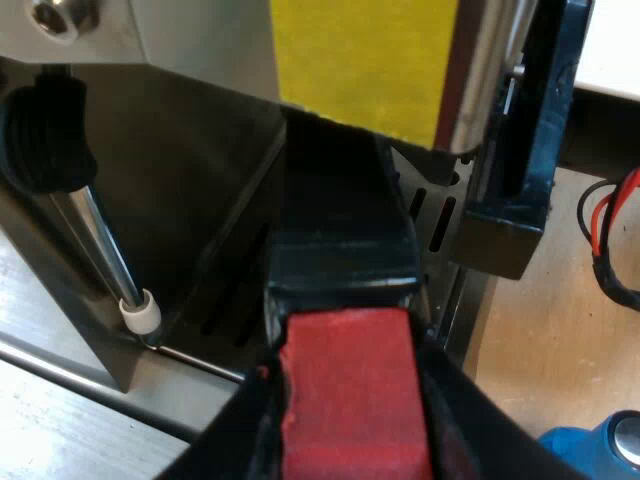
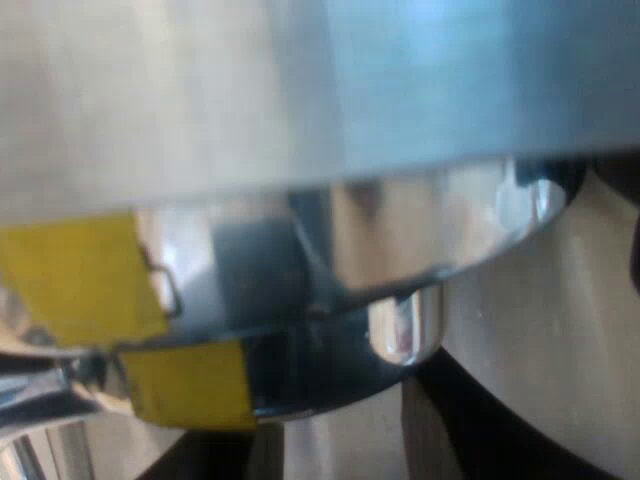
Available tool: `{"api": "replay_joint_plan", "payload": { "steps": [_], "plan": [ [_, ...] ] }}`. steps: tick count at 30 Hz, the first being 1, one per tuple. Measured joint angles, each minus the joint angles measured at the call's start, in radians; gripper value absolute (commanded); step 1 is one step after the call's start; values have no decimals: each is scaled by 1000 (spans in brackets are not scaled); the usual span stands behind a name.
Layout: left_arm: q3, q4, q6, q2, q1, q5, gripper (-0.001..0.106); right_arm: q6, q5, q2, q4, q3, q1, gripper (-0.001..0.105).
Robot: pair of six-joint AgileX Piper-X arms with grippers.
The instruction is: Put the handle in the coffee machine
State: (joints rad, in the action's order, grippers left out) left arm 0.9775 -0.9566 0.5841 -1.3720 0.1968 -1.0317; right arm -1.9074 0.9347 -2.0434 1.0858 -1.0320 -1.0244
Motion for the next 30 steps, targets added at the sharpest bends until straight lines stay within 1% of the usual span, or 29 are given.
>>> {"api": "replay_joint_plan", "payload": {
  "steps": [5,6,7,8,10,11,12,13,15,16,19,23,24,27,30],
  "plan": [
    [0,0,0,0,0,0,0,0,1,0,1,-2,0,32],
    [0,0,0,0,0,0,2,-4,7,0,1,-7,0,32],
    [0,0,-2,0,0,0,6,-7,12,0,-3,-10,0,32],
    [0,0,-3,0,0,0,8,-7,15,0,-5,-12,0,32],
    [0,3,-7,0,0,0,27,-9,23,-3,-12,-19,0,32],
    [0,4,-9,0,0,0,32,-12,25,-4,-12,-20,0,32],
    [0,5,-13,0,0,0,41,-18,27,-7,-12,-23,-2,32],
    [0,-2,-20,0,0,-25,50,-23,27,-6,-12,-26,-2,32],
    [-6,-19,-24,1,6,-61,59,-23,27,-6,-20,-27,-2,32],
    [-9,-25,-23,3,7,-80,62,-27,27,-6,-21,-27,-2,32],
    [-11,-32,-23,3,7,-105,62,-39,18,-6,-21,-27,-2,32],
    [-11,-33,-23,3,6,-170,62,-49,18,-6,-27,-27,-4,32],
    [-9,-30,-29,3,3,-207,62,-49,25,-2,-27,-27,-4,32],
    [-4,-23,-36,18,-6,-231,62,-51,29,2,-32,-27,-4,32],
    [-4,-23,-38,18,-6,-231,62,-51,29,4,-33,-27,-4,32]
  ]
}}
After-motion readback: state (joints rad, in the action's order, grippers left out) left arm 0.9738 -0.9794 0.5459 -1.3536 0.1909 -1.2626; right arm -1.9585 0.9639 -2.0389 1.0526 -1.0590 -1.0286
